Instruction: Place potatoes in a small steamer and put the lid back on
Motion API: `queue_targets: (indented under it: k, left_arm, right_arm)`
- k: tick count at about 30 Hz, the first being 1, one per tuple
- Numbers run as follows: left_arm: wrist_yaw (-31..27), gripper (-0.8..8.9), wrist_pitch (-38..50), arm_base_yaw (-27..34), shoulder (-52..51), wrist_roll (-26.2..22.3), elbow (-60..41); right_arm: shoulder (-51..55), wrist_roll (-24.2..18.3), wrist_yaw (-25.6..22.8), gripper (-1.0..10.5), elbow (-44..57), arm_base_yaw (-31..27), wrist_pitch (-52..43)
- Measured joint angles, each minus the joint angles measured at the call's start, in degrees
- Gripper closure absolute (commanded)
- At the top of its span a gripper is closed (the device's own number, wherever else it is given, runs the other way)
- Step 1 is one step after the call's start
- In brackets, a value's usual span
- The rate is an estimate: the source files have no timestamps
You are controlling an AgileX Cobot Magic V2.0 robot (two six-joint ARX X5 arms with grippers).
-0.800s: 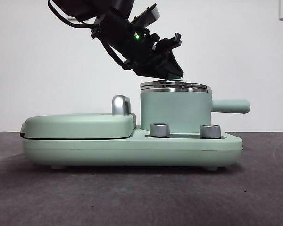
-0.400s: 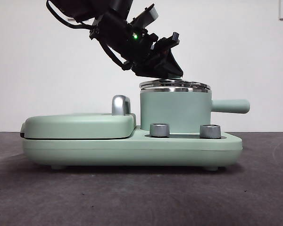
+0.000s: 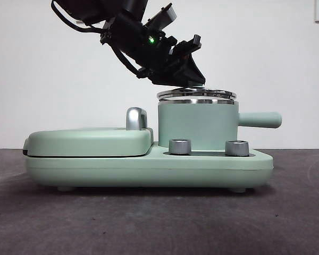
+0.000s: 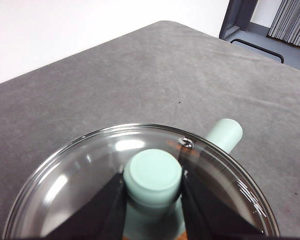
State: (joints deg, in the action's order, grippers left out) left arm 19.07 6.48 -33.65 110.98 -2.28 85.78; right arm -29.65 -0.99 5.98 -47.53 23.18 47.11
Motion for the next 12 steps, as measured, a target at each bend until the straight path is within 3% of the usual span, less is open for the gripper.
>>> queue_targets:
  k: [12]
  left_arm:
    - [2.25, 8.05, 0.07, 0.15, 0.00, 0.00, 0.00]
  right_arm:
    - [0.00, 0.42, -0.37, 6.5, 0.00, 0.00, 0.00]
